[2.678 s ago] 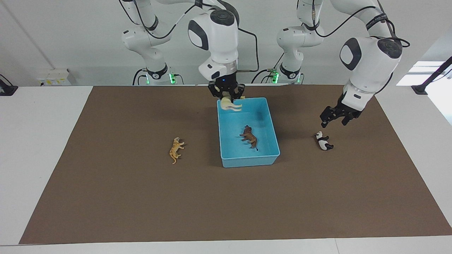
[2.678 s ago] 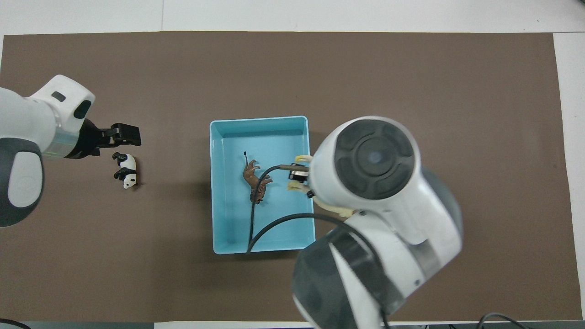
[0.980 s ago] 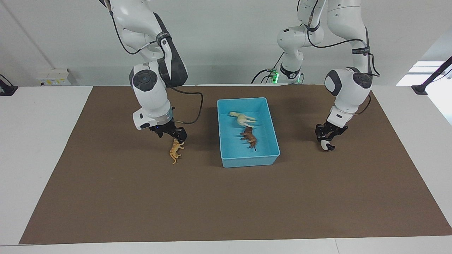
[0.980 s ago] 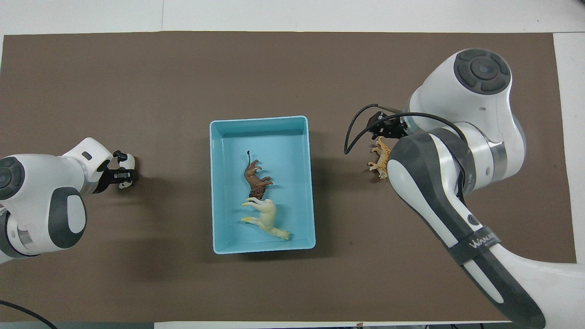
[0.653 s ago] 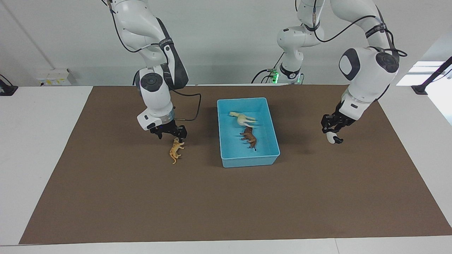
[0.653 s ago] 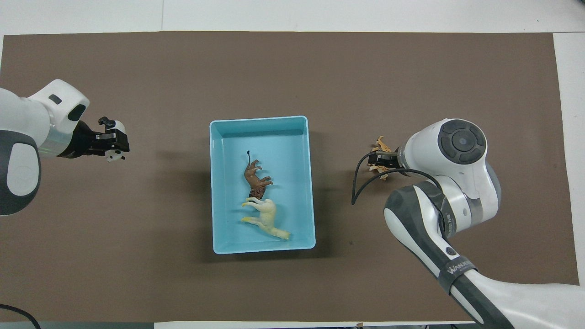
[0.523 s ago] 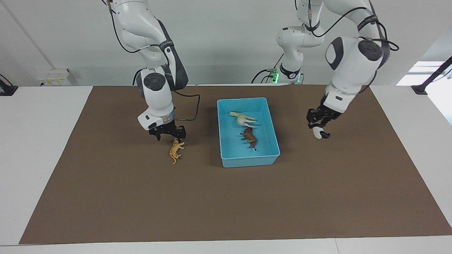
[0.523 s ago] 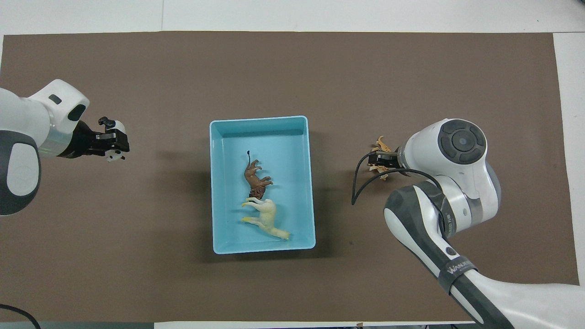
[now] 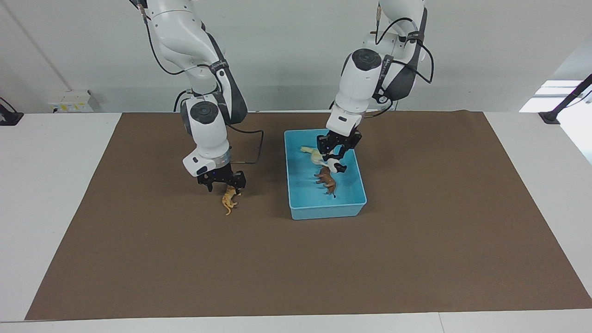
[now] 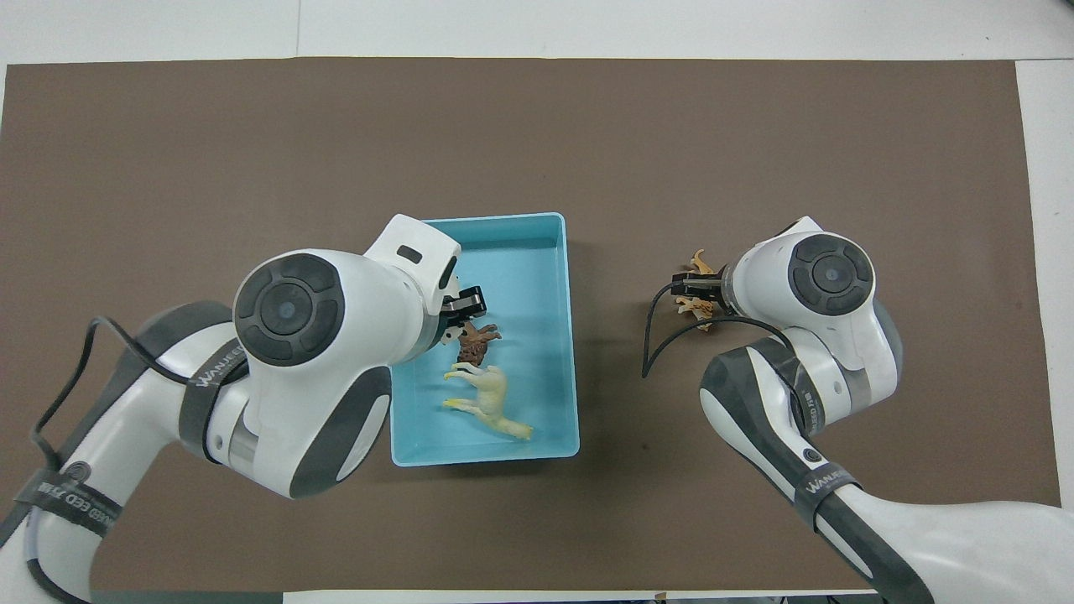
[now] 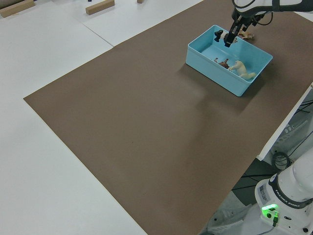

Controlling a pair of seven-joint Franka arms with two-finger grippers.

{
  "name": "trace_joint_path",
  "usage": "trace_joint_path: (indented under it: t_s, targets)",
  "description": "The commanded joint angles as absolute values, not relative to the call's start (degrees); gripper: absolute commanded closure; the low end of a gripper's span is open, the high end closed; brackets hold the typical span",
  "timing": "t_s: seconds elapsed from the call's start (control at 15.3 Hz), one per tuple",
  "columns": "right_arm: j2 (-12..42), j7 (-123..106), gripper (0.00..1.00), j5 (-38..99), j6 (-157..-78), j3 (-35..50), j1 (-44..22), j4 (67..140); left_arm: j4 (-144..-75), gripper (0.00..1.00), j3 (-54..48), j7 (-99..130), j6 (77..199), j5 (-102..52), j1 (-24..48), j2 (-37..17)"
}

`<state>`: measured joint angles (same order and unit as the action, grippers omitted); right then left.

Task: Put all toys into storage box
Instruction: 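Drop the panda into the box with the left gripper and withdraw it, then carry the tan tiger over the box and release it with the right gripper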

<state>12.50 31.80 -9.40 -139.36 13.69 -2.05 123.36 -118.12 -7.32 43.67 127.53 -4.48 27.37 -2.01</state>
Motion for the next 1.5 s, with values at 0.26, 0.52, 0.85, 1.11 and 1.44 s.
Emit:
trace_joint_path:
  t_s: [0.26,0.52,0.85,1.11,1.44]
  targets:
    - [16.6,37.7,0.08,-14.5,-141.1,14.2,-3.1,122.7,-114.4,0.0,-5.4,43.8,121.2,-3.8,24.5,0.3]
    - [16.6,37.4,1.0,-15.0,-140.2,14.2,-2.9,122.2,-106.7,0.0,-5.4,30.9,106.4,-3.8,13.2,3.8]
    - [16.5,37.4,1.0,-15.1,-132.3,14.2,-3.6,117.1,-100.2,0.0,-5.4,13.9,93.2,-3.8,2.9,5.6]
    - [16.7,38.3,1.0,-13.5,-114.9,14.9,-7.0,103.1,-93.9,0.0,-5.4,12.1,90.8,-2.9,0.9,3.4]
    - [23.2,53.4,1.0,-7.6,-101.7,14.9,-21.1,80.1,-90.8,0.0,-6.2,11.1,90.7,-0.4,0.6,-1.1]
